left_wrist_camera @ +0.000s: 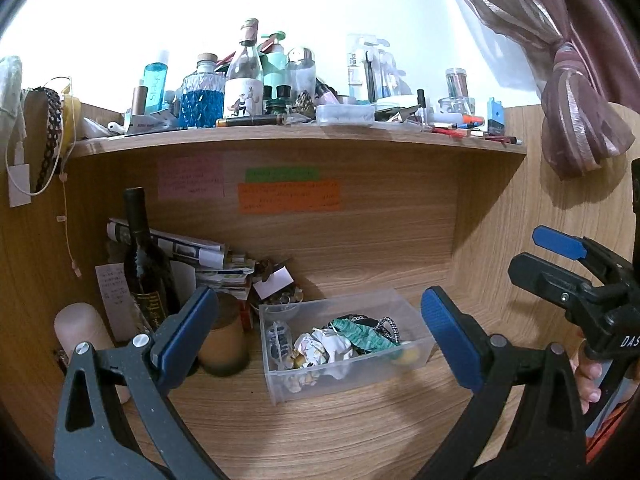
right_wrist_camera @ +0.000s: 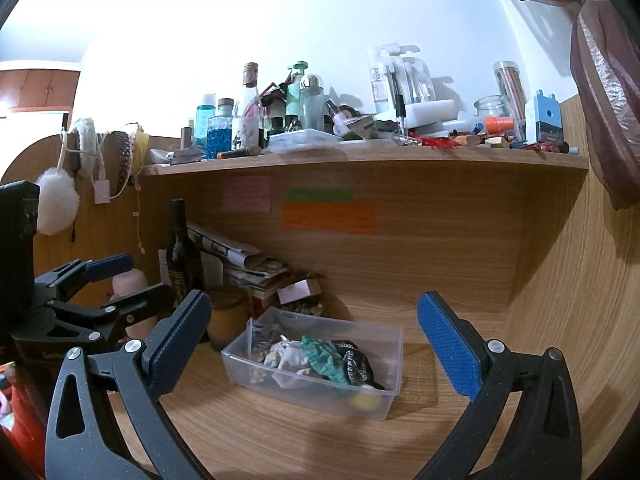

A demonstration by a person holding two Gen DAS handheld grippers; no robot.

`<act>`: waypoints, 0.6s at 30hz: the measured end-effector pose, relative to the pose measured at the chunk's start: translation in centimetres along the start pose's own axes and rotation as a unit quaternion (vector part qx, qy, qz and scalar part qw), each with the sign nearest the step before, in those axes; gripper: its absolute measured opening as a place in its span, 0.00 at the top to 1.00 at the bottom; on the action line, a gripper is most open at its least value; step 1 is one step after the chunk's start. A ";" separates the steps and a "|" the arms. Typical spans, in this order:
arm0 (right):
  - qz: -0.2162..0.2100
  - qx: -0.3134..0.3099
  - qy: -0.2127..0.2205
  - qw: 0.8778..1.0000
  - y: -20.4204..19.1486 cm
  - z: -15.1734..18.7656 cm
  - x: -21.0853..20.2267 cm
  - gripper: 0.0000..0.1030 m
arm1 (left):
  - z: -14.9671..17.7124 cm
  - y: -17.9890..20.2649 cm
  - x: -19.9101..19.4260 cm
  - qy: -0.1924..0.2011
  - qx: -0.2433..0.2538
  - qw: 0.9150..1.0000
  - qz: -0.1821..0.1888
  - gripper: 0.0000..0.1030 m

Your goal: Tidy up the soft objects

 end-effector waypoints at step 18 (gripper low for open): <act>-0.006 -0.003 0.006 1.000 -0.5 -0.1 -0.6 0.00 | -0.2 0.3 -0.5 0.006 0.003 1.000 0.000 0.00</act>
Point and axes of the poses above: each gripper's, at about its wrist camera, not at the fingertips, and x roughly the way its jaws point, y to its right, z to its underside, the point moved 3 cm from there along x, roughly the way its jaws point, and after that the axes turned 10 degrees about z, right-handed, at the moved point
